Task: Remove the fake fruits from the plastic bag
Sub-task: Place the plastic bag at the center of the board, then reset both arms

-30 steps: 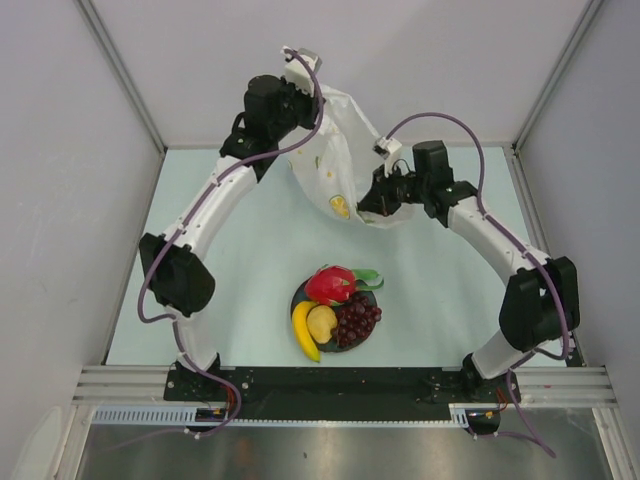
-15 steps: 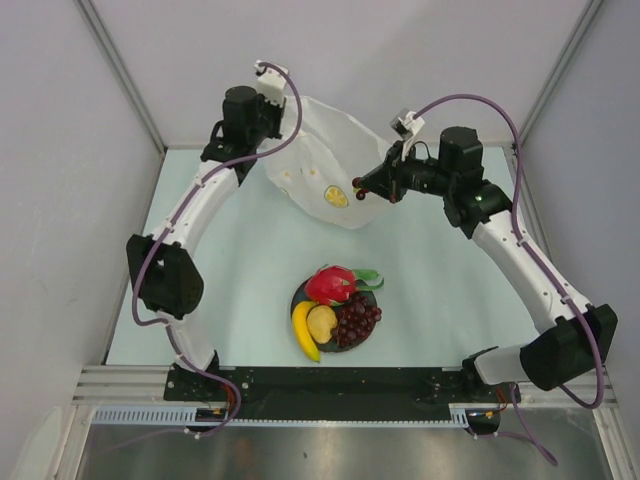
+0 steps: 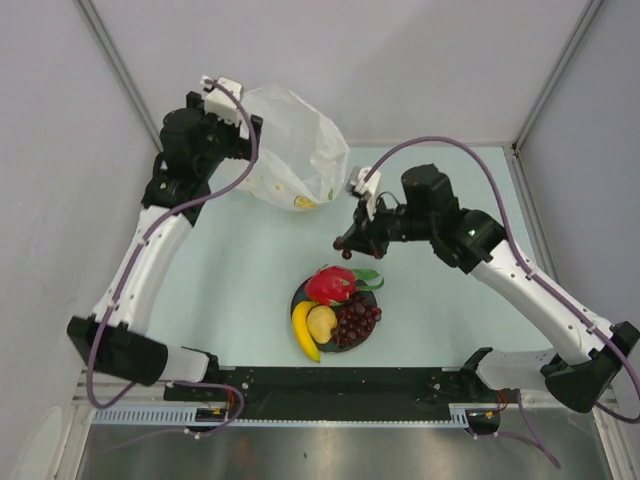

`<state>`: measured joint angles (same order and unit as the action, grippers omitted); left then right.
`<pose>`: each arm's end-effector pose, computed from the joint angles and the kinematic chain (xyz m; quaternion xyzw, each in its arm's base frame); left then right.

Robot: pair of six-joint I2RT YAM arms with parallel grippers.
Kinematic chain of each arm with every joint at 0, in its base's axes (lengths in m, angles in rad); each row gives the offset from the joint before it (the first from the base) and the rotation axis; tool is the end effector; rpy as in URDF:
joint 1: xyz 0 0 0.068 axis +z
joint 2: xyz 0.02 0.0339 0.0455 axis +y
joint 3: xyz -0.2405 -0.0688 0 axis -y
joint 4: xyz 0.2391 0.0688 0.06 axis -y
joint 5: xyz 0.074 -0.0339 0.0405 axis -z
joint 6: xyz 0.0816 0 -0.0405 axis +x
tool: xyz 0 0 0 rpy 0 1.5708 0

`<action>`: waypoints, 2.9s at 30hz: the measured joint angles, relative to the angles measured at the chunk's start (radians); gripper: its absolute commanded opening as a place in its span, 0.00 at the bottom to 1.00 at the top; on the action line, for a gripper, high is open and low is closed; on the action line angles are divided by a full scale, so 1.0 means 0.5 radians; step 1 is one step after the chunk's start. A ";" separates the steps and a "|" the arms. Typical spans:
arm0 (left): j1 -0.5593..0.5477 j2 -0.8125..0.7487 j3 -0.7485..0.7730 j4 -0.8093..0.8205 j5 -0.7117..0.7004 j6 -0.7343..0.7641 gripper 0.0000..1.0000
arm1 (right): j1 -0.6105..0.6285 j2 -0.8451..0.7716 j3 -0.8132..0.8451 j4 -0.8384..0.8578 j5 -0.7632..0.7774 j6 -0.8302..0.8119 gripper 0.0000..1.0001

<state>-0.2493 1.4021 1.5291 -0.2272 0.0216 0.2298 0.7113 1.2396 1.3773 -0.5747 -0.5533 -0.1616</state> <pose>0.3523 -0.0915 0.4248 0.1830 0.7187 -0.0145 0.6707 0.1995 0.2286 0.3725 -0.4760 0.6734 0.3620 0.4347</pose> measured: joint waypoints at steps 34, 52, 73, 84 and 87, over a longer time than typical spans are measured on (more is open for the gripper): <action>0.523 -1.640 -1.109 -0.658 0.631 -0.136 1.00 | 0.925 0.417 -0.407 -0.143 0.771 -0.740 0.00; 0.554 -1.640 -1.110 -0.652 0.700 -0.201 1.00 | 0.959 0.456 -0.488 -0.001 0.941 -0.687 0.42; 0.583 -1.600 -1.452 -0.604 0.581 -0.231 1.00 | -0.419 0.021 -0.510 0.142 1.022 -0.278 0.64; 0.584 -1.574 -1.526 -0.436 0.718 -0.234 1.00 | -0.723 -0.374 -0.705 0.091 1.208 0.069 1.00; 0.584 -1.575 -1.611 -0.150 0.784 -0.234 1.00 | -0.705 -0.370 -0.720 0.100 1.307 0.153 1.00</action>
<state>0.0425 0.6144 0.7238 -0.3023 0.4137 0.1127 0.3588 1.0546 1.0172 -0.5247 0.1001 -0.0849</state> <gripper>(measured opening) 0.996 0.993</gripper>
